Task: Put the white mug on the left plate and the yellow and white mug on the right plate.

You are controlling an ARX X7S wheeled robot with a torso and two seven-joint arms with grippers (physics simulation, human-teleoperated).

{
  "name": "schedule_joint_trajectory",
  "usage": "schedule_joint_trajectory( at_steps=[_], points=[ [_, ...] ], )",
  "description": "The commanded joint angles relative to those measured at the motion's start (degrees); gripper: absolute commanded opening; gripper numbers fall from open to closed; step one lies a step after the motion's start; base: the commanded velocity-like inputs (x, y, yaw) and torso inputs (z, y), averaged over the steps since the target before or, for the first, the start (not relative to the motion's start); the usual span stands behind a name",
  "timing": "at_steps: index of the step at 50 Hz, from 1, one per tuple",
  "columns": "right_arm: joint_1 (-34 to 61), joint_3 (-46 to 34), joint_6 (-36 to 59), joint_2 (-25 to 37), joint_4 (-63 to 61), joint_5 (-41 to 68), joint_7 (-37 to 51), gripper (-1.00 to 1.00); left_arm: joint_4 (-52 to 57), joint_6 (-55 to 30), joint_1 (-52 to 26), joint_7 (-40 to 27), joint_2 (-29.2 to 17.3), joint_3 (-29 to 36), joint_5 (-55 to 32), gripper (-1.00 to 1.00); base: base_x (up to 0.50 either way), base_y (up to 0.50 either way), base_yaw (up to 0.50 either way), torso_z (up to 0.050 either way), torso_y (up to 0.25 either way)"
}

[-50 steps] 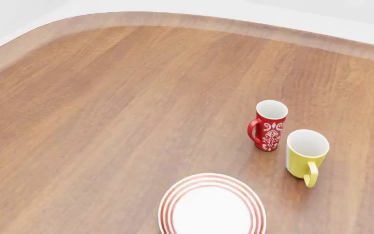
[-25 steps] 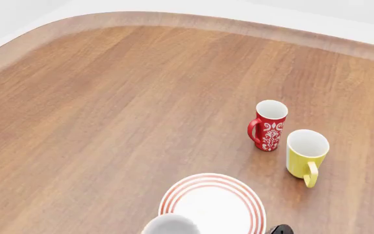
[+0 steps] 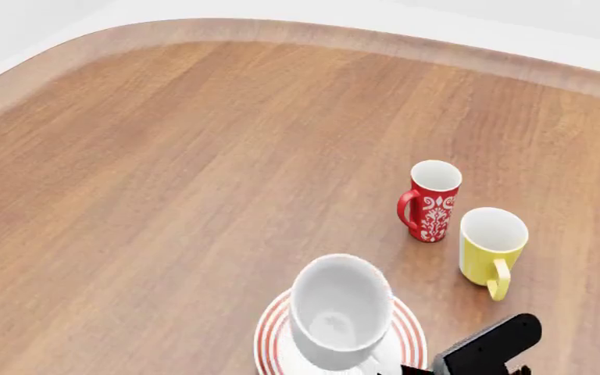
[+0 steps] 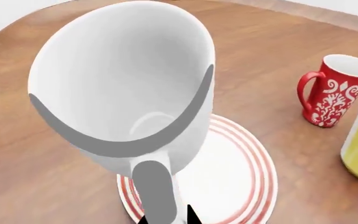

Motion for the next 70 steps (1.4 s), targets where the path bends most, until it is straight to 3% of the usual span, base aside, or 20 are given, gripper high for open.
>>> schedule_joint_trajectory(
  at_steps=[1, 11, 35, 70],
  points=[
    [5.71, 3.04, 5.34, -2.89, 5.40, 2.97, 3.17, -1.00, 0.27, 1.18, 0.56, 0.34, -0.38, 0.14, 1.00, 1.00, 0.00, 0.00, 0.00, 0.000, 0.000],
    [12.19, 3.53, 9.79, -5.40, 15.00, 3.91, 4.38, -1.00, 0.36, 2.02, 0.79, 0.01, -0.02, 0.35, 1.56, 1.00, 0.00, 0.00, 0.00, 0.000, 0.001],
    [19.89, -2.18, 15.31, -7.25, 24.09, 2.08, 2.61, -1.00, 1.49, 2.68, 1.73, -0.52, -0.23, 0.14, 0.98, 1.00, 0.00, 0.00, 0.00, 0.000, 0.000],
    [28.08, -5.03, 10.00, -11.14, 42.48, -1.26, 1.52, -1.00, 2.96, 3.31, 2.90, -1.26, -1.04, -1.28, -1.12, 1.00, 0.00, 0.00, 0.00, 0.000, 0.000]
  ],
)
